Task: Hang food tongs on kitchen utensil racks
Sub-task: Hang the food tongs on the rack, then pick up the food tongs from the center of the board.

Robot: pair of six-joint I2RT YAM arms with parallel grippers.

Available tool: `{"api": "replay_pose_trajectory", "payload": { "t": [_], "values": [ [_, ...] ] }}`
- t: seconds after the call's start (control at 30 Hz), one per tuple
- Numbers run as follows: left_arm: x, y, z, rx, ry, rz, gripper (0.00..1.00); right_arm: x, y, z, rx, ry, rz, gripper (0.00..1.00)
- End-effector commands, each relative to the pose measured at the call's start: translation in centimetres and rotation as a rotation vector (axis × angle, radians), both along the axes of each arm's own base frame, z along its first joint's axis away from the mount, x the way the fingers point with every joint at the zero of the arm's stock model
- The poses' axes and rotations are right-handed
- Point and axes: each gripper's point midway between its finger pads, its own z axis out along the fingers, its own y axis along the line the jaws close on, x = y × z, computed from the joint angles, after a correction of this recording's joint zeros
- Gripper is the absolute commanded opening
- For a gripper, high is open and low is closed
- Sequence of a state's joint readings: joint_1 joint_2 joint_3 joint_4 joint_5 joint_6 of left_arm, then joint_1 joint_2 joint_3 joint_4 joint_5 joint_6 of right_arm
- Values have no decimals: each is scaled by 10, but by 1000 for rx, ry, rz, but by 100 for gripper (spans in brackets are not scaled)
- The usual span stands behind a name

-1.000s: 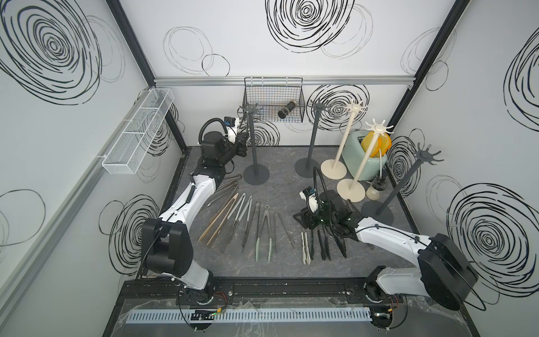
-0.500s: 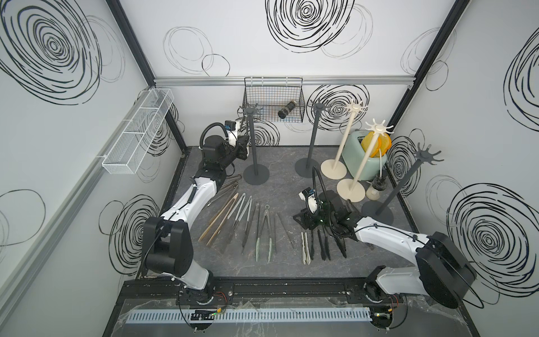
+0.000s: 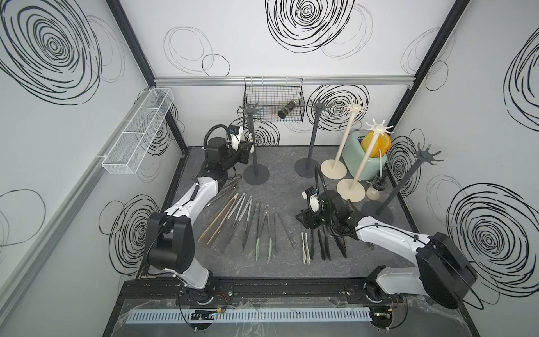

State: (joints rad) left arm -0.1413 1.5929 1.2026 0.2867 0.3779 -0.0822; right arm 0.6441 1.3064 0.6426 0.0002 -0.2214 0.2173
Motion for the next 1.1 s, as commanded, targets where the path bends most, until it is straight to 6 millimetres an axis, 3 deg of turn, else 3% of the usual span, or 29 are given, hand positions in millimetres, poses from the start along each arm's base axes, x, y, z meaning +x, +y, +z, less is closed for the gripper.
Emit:
{"api": "replay_pose_trajectory", "payload": {
  "t": [0.0,0.1,0.3,0.43,0.57,0.73,1.07],
  "values": [
    [-18,-2,17,-47,-20,-2,26,9,-20,15,-31,8,-109,62],
    [-37,-6,17,-87,6,30,30,13,-48,17,-103,29,-228,62],
    [-78,-23,10,-185,95,90,32,25,-121,24,-237,76,-515,60],
    [-111,-35,11,-236,126,77,36,32,-174,14,-306,150,-666,57],
    [-141,-38,10,-253,125,60,42,39,-211,0,-312,209,-768,56],
    [-170,-41,4,-279,142,17,44,42,-238,-24,-351,279,-841,55],
    [-198,-40,-16,-288,165,-14,45,42,-251,-63,-404,398,-869,50]
  ]
}}
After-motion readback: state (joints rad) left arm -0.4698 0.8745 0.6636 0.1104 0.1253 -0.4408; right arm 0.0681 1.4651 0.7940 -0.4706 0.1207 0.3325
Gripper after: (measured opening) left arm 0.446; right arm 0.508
